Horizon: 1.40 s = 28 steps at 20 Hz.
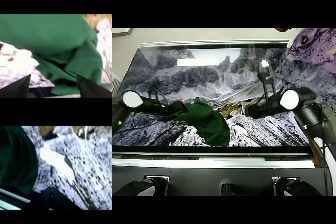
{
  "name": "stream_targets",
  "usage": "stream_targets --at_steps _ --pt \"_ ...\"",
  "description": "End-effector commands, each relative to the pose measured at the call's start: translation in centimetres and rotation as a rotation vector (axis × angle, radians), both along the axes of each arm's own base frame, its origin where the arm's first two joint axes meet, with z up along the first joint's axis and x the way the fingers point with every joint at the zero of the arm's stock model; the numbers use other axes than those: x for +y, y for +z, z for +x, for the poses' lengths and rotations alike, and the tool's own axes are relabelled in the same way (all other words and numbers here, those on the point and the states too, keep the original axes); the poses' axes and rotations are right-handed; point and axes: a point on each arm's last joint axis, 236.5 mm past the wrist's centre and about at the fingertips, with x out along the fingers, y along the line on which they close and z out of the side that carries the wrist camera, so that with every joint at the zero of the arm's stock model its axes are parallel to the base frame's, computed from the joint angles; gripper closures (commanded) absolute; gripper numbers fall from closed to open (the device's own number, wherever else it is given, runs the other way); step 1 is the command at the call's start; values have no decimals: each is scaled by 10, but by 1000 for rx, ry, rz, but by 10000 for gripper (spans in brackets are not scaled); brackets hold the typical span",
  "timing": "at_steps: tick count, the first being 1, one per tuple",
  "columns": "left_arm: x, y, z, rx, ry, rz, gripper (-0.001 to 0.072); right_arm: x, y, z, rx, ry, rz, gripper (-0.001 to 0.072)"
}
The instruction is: Fold the clothes and pants, and hang the long-sleeved shirts on hangers.
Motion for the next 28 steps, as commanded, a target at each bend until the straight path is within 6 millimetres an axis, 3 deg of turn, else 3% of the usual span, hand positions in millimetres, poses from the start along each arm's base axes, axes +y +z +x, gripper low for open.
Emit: stream_targets --at_steps 1,2,3,5,10,15,16,18,19,20,24,28 --pt "42 2 12 -3 103 4 54 26 -57 -34 221 -197 179 327" --pt "49 3 15 -8 123 3 53 45 -69 -39 288 -298 313 217" --pt "55 3 16 -6 139 4 53 64 -74 -41 321 -355 459 230" --pt "63 3 18 -7 163 3 45 78 -81 -46 347 -410 609 231" --pt "72 -3 19 2 178 23 45 75 -125 -69 458 -432 561 232" --pt "72 -4 19 7 178 22 45 117 -152 -95 480 -384 518 235" --pt "72 -4 18 9 177 22 44 123 -154 -95 477 -399 523 281" --pt "71 -6 13 34 170 22 44 123 -156 -88 454 -428 529 470" --pt "74 -6 12 37 175 22 44 120 -157 -83 440 -444 528 522" --pt "79 -6 14 33 189 26 44 117 -157 -79 427 -446 528 668" --pt "105 -27 33 12 198 47 45 110 -149 -76 428 -431 542 688" --pt "96 -70 66 -19 153 25 45 113 -138 -85 442 -393 549 688"
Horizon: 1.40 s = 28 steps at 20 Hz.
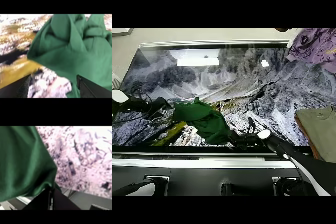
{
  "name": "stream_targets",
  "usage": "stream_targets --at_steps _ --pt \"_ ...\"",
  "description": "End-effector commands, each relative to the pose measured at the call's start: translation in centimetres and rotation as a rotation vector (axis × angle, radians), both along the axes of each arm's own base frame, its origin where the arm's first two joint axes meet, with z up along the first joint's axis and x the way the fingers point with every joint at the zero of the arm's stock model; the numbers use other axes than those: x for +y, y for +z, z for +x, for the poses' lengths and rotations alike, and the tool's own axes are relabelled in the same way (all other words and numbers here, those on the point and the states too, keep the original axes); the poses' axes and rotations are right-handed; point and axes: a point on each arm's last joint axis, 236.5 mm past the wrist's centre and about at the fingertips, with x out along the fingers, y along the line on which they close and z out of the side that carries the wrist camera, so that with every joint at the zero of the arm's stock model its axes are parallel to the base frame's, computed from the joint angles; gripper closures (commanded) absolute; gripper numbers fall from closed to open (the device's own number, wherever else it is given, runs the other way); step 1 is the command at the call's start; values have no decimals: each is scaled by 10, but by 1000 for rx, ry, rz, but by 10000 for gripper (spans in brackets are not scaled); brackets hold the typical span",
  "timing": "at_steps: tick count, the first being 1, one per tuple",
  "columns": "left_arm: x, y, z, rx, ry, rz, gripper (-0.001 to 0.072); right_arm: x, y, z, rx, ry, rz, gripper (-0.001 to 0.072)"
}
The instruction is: Fold the clothes and pants, and hang the long-sleeved shirts on hangers.
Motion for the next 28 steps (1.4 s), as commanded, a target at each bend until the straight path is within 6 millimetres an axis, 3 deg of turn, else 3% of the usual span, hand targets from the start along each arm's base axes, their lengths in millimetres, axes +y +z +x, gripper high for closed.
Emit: stream_targets --at_steps 1,4,9,12,15,16,17,18,21,24,26,28 --pt "1 -34 31 -45 0 -4 45 -1 7 -6 19 8 6 688" --pt "8 -50 59 -106 74 -7 45 -10 7 -10 35 2 -43 688" --pt "9 -45 91 -221 153 -49 50 -22 3 -21 57 27 -107 688" --pt "-2 -59 89 -188 147 -79 180 -23 2 -22 58 37 -113 688" --pt "-22 -82 81 -125 105 -90 212 -22 3 -23 61 39 -112 688" --pt "-26 -82 80 -125 96 -90 374 -22 3 -24 62 42 -111 688" --pt "-28 -80 81 -130 95 -92 646 -22 4 -23 55 41 -110 688" --pt "-27 -74 85 -143 95 -93 690 -23 7 -20 36 37 -111 689" --pt "-13 -34 105 -225 98 -89 693 -34 23 1 -80 54 -187 689" --pt "11 38 124 -357 66 -30 694 -56 67 42 -275 113 -363 690" --pt "27 107 130 -481 12 86 695 -73 126 83 -485 158 -500 690" --pt "44 190 122 -610 -1 215 695 -93 206 119 -686 145 -623 690"
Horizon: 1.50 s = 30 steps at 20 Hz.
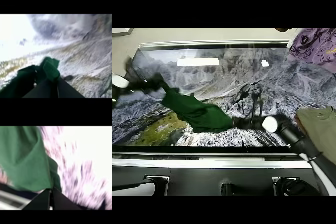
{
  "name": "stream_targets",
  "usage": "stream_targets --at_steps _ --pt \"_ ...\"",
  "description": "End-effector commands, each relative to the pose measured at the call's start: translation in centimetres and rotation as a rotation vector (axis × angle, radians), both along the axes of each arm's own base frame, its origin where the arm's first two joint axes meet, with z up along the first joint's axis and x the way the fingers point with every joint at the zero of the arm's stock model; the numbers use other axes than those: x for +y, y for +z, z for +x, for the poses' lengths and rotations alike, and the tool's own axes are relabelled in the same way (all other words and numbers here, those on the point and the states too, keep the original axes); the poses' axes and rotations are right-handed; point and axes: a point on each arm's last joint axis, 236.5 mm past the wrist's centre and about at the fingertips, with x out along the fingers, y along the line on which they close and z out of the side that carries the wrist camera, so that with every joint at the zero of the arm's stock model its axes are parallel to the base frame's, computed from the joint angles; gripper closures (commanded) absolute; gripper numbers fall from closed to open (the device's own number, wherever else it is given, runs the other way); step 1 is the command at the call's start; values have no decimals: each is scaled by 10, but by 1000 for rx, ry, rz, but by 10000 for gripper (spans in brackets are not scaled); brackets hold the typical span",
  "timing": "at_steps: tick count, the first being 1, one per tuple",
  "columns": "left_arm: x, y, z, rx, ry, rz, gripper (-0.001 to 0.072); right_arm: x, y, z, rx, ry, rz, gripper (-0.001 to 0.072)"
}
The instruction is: Fold the clothes and pants, and hang the long-sleeved shirts on hangers.
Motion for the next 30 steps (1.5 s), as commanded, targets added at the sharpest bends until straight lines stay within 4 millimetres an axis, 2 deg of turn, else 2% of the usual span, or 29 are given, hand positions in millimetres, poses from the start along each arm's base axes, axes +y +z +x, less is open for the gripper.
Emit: stream_targets --at_steps 1,3,4,6,8,10,12,14,15,17,19,20,22,24,27,28,30 --pt "34 128 -20 -187 30 219 695 -54 129 58 -373 -20 -256 690" --pt "51 201 -54 -286 89 320 695 -77 218 63 -560 -52 -301 690" --pt "58 233 -76 -329 119 366 695 -91 260 56 -640 -83 -302 690" --pt "69 283 -127 -407 184 431 695 -114 331 30 -782 -128 -269 690" --pt "72 318 -180 -477 228 469 694 -135 385 -7 -902 -160 -216 690" --pt "70 345 -226 -545 268 471 694 -156 417 -43 -989 -195 -164 689" --pt "72 365 -264 -611 319 465 694 -171 434 -69 -1043 -218 -129 689" --pt "78 376 -284 -647 370 464 694 -178 441 -80 -1065 -228 -118 689" --pt "80 377 -285 -647 376 468 694 -178 440 -79 -1062 -229 -122 689" --pt "83 367 -266 -608 367 475 694 -172 424 -60 -1005 -226 -161 689" --pt "87 340 -224 -515 326 495 694 -160 390 -24 -877 -247 -204 688" --pt "87 318 -194 -450 283 508 694 -149 363 -2 -795 -232 -248 688" --pt "83 262 -131 -313 185 503 695 -124 303 42 -618 -217 -312 689" --pt "80 196 -66 -196 124 454 694 -97 238 86 -475 -195 -369 689" --pt "70 102 22 -133 85 352 694 -58 135 143 -311 -164 -418 689" --pt "63 73 44 -118 74 317 694 -45 98 158 -249 -162 -399 688" --pt "45 14 78 -78 55 244 694 -35 30 179 -100 -222 -323 688"
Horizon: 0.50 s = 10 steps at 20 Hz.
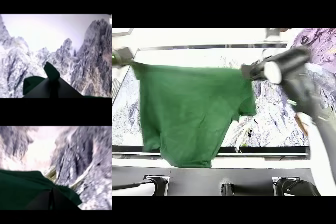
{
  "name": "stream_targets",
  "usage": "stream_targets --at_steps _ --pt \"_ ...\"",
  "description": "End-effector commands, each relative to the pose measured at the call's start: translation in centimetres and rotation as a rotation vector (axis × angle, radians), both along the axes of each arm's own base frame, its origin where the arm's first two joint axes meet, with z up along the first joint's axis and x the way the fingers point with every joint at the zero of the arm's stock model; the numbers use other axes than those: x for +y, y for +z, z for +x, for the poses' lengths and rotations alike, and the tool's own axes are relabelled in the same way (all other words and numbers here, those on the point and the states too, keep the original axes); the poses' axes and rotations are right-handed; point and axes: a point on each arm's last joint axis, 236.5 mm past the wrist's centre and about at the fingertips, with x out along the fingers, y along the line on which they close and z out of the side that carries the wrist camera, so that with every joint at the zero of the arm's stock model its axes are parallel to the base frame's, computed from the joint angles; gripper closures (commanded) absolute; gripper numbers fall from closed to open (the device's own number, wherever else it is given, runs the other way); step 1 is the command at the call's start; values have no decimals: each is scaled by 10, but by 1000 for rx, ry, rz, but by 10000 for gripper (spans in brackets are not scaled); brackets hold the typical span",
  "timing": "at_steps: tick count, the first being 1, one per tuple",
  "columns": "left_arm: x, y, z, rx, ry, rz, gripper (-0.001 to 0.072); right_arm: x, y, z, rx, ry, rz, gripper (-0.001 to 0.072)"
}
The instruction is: Fold the clothes and pants, and hang the long-sleeved shirts on hangers.
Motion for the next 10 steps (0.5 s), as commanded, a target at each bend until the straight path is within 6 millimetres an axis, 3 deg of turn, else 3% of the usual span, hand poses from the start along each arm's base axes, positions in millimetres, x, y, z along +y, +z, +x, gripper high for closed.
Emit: stream_targets --at_steps 1,4,6,9,10 --pt "-32 -112 65 68 -30 -155 694 23 -123 38 222 -112 158 688" --pt "-55 -179 71 176 -37 -253 690 15 -165 53 301 -176 255 688" --pt "-62 -195 65 232 -37 -305 641 6 -172 60 302 -182 258 688" --pt "-35 -173 43 282 -16 -319 160 4 -173 55 320 -129 224 688" --pt "-18 -157 28 304 1 -323 121 2 -173 50 333 -114 205 688"
